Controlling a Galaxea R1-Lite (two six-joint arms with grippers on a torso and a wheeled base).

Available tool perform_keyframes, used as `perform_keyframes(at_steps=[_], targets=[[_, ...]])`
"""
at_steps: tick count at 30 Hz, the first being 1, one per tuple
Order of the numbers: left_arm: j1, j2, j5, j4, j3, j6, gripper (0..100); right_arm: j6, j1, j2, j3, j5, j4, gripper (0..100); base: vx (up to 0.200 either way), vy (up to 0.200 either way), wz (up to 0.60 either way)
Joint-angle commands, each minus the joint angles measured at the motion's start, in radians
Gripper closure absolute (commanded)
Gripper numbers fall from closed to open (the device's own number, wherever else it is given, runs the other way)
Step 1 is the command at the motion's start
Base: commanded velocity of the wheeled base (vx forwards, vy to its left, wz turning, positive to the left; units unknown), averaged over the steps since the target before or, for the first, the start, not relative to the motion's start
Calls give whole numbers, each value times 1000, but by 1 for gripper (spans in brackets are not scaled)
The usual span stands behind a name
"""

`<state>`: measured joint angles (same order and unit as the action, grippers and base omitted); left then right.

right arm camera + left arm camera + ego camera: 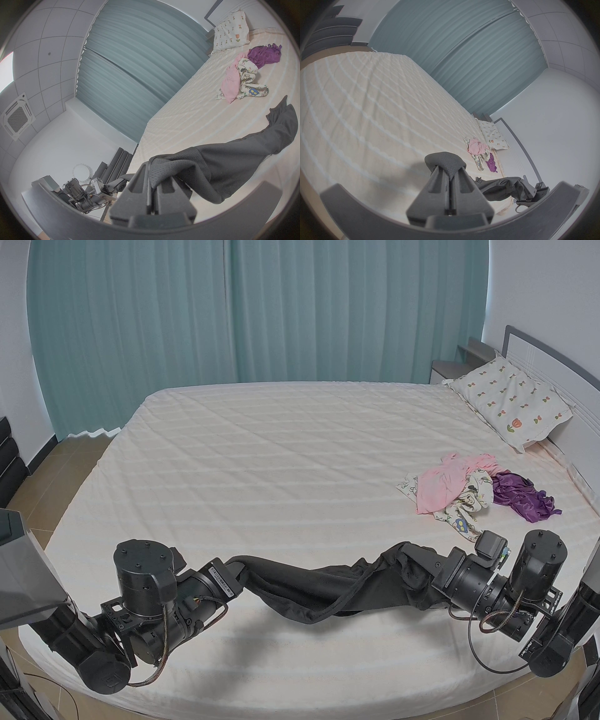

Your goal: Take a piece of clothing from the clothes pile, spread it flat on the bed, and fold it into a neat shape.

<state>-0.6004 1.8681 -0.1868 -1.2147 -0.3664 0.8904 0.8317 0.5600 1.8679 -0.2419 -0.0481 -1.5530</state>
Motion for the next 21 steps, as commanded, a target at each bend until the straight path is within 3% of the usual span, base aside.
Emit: perform_keyframes(at_steps=[1, 9, 21], targets=[[-12, 3, 0, 0, 6, 1, 100, -2, -3, 1, 19, -7, -10, 100, -200, 0, 0], [-47, -14, 0, 0, 27, -4, 100, -14, 18, -26, 70, -33, -10, 100, -200, 0, 0], [-94, -173, 38, 0, 61, -8, 100, -29, 20, -248, 150, -193, -10, 100, -200, 0, 0]])
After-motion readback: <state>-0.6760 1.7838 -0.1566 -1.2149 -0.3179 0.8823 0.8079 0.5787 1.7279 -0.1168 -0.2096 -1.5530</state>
